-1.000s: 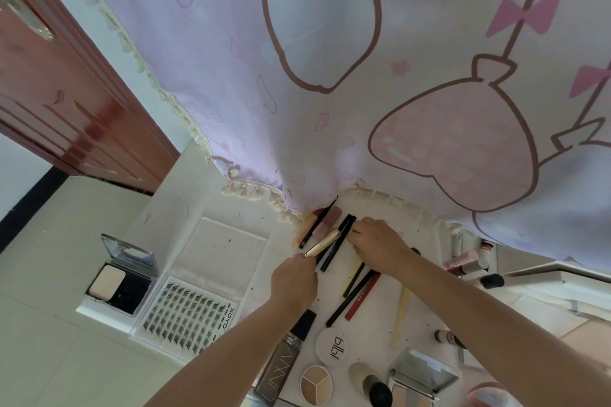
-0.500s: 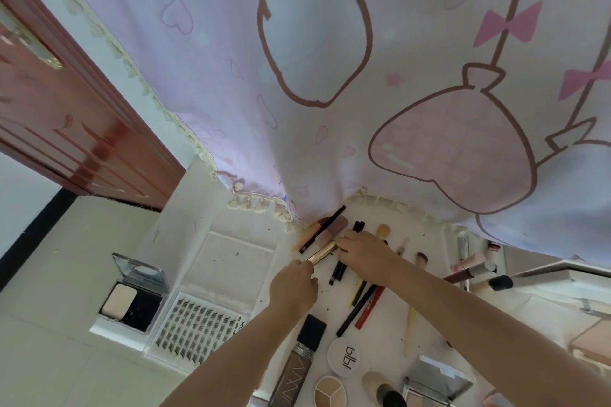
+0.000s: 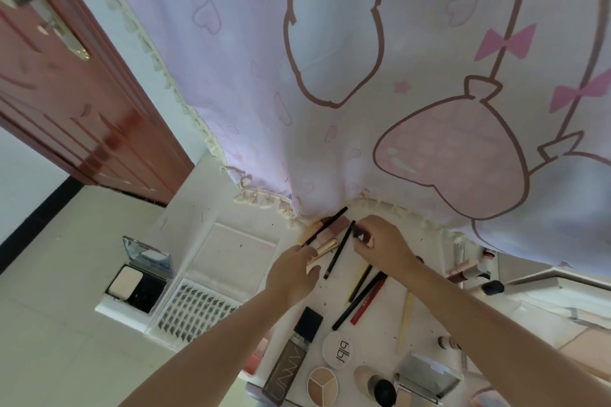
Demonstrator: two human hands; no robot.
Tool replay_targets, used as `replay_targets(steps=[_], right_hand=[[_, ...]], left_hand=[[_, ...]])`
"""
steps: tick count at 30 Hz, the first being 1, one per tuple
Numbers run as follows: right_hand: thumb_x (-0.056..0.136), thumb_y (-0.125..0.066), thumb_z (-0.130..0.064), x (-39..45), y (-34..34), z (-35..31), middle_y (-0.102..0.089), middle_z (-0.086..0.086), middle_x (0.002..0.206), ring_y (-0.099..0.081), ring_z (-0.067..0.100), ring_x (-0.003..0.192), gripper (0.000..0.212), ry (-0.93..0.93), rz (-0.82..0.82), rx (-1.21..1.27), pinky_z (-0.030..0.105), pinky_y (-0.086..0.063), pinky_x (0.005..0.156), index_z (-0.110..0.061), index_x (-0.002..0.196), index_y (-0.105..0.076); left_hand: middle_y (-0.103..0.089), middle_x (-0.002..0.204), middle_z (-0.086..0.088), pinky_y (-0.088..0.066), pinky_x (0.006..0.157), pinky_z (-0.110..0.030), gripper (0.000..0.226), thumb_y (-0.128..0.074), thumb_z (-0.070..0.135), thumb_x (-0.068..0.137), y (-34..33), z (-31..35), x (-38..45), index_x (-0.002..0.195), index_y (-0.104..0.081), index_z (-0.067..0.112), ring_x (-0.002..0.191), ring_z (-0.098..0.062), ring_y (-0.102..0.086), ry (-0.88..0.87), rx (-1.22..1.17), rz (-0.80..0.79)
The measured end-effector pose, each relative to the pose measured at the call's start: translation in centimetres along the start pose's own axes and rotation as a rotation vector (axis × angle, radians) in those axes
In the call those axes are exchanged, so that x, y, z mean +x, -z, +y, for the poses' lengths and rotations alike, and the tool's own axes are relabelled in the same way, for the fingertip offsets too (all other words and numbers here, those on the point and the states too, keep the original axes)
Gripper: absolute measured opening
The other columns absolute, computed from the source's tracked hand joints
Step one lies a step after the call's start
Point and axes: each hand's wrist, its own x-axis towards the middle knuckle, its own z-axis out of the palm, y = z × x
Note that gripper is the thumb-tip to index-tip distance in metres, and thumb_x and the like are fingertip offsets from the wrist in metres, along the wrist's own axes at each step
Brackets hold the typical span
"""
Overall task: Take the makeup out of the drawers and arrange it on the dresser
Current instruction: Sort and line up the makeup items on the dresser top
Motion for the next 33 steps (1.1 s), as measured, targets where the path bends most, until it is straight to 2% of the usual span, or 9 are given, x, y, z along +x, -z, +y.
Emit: replay_targets(steps=[3,6,10,14,18,22,26,30,33], right_hand=[[0.079,-0.061,0.006,-0.8,2.9,-1.6,-0.058,0.0,0.069,-0.058,-0.003,0.056,0.018,-0.303,0.092,0.557,0.008,-0.046,0.053,-0.01,0.073,-0.056],[0.078,-0.058,0.014,-1.8,5.3,-2.8,-0.06,0.006,0.062,-0.064,0.007,0.05,0.024,-0.375,0.055,0.854,0.017,-0.047,0.044,-0.008,0.07,-0.052],[0.077,-0.057,0.016,-3.1,7.5,-3.4,-0.063,0.003,0.053,-0.061,0.011,0.046,0.023,-0.336,-0.028,0.901,0.019,-0.046,0.042,-0.004,0.067,-0.056],[0.074,-0.061,0.015,-3.8,8.5,-3.3,-0.062,0.012,0.057,-0.059,0.013,0.046,0.021,-0.334,0.023,0.979,0.02,-0.045,0.041,-0.004,0.064,-0.061],[0.074,-0.062,0.013,-4.7,8.7,-4.0,-0.062,0.008,0.052,-0.059,0.013,0.044,0.015,-0.313,0.0,1.033,0.018,-0.04,0.036,-0.001,0.068,-0.06],[0.081,-0.057,0.009,-5.5,9.9,-4.5,-0.059,-0.001,0.052,-0.045,0.005,0.036,0.02,-0.321,-0.083,0.695,0.013,-0.035,0.038,-0.006,0.068,-0.06],[0.089,-0.053,-0.013,-5.8,10.3,-4.7,-0.046,-0.015,0.065,-0.049,0.0,0.059,0.009,-0.077,-0.356,-0.096,0.011,-0.042,0.058,-0.014,0.086,-0.061],[0.096,-0.033,-0.012,-6.2,8.8,-5.0,-0.051,0.006,0.104,-0.054,0.026,0.09,0.025,0.041,-0.486,-0.357,0.036,-0.046,0.082,-0.005,0.111,-0.051],[0.099,-0.026,-0.018,-6.8,8.1,-4.6,-0.053,0.012,0.108,-0.048,0.022,0.08,0.028,0.125,-0.45,-0.395,0.032,-0.042,0.076,-0.005,0.114,-0.046]], left_hand=[[-0.051,0.12,0.004,-0.033,0.077,-0.002,0.04,-0.052,0.022,0.092,1.5,1.6,-0.4,0.131,-0.046,0.016,0.11,-0.012,-0.049,-0.158,-0.199,0.043],[-0.057,0.116,-0.004,-0.035,0.071,0.001,0.028,-0.05,0.011,0.093,2.8,3.6,-0.8,0.119,-0.056,0.005,0.095,-0.016,-0.056,-0.262,-0.292,0.062],[-0.058,0.096,-0.009,-0.037,0.069,-0.012,0.024,-0.04,0.006,0.096,4.5,5.2,-1.2,0.101,-0.062,0.001,0.071,-0.011,-0.052,-0.335,-0.339,0.037],[-0.059,0.103,-0.01,-0.039,0.083,-0.015,0.031,-0.047,0.013,0.094,5.0,6.3,-2.0,0.122,-0.054,0.002,0.091,-0.006,-0.047,-0.397,-0.255,-0.063],[-0.06,0.104,-0.015,-0.044,0.096,-0.03,0.025,-0.046,0.012,0.094,4.4,7.3,-2.8,0.114,-0.058,0.002,0.087,-0.01,-0.048,-0.399,-0.185,-0.07],[-0.05,0.123,-0.012,-0.038,0.104,-0.035,0.025,-0.037,0.012,0.097,4.2,7.5,-3.2,0.116,-0.051,0.003,0.126,-0.023,-0.038,-0.392,-0.033,-0.092],[-0.046,0.131,-0.016,-0.034,0.107,-0.034,0.042,-0.025,0.027,0.098,4.5,7.3,-3.7,0.112,-0.053,-0.001,0.123,-0.027,-0.041,-0.494,0.116,-0.083],[-0.067,0.097,-0.015,-0.048,0.096,-0.029,0.064,-0.01,0.038,0.092,4.6,6.8,-3.3,0.084,-0.065,0.006,0.098,-0.024,-0.062,-0.658,0.231,0.019],[-0.063,0.104,-0.02,-0.028,0.115,-0.039,0.066,-0.01,0.037,0.086,4.7,6.4,-3.1,0.096,-0.062,-0.002,0.115,-0.033,-0.054,-0.667,0.386,-0.135]])
